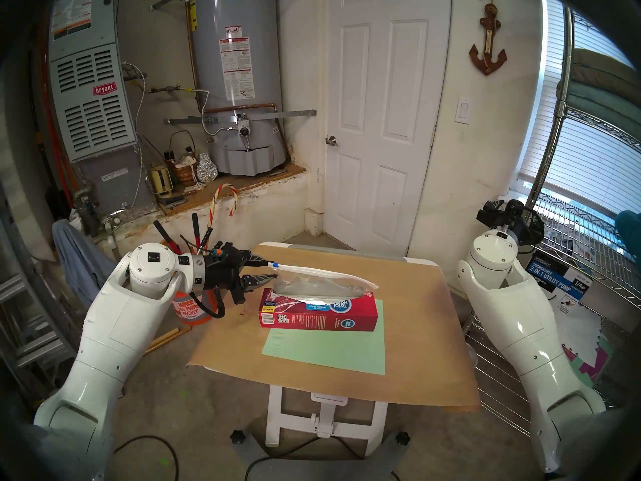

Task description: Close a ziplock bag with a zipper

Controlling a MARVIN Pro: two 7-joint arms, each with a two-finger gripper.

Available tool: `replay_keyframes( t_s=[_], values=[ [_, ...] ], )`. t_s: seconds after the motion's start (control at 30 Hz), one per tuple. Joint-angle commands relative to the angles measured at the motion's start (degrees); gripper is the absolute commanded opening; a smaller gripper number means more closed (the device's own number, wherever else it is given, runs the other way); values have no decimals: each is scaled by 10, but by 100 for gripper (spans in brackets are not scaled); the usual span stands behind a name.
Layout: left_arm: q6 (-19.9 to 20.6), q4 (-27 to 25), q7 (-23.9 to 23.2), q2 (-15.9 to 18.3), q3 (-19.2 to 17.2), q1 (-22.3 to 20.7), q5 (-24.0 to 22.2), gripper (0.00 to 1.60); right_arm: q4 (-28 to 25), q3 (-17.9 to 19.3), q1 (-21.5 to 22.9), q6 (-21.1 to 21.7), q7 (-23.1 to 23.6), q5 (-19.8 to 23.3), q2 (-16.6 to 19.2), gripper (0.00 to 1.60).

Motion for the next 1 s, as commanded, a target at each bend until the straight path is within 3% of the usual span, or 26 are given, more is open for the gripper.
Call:
replay_keyframes(
  t_s=[0.0, 0.23, 0.37, 0.53, 0.6, 0.73, 0.93, 0.97],
  values=[
    [-8, -17, -2, 0, -11, -19, -9, 103, -11, 0, 8, -1, 0, -1, -1, 160],
    [-5, -25, -4, 0, -19, -14, -9, 105, -11, 0, 8, 0, 0, -1, -1, 160],
    [-3, -24, -6, -1, -20, -14, -8, 73, -11, 0, 8, 0, 0, -1, -1, 160],
    [-5, -18, -9, -1, -18, -16, -7, 68, -11, 0, 8, 0, 0, -1, -1, 160],
    [-5, -17, -9, -2, -19, -16, -7, 57, -11, 0, 8, 0, 0, -1, -1, 160],
    [-6, -14, -14, -1, -18, -18, -8, 61, -11, 0, 8, 0, 0, -1, -1, 160],
    [-10, -5, -24, -1, -19, -21, -12, 35, -12, 0, 8, 0, 0, -1, -1, 160],
    [-10, -5, -25, -1, -20, -21, -12, 0, -12, 0, 8, 0, 0, -1, -1, 160]
  ],
)
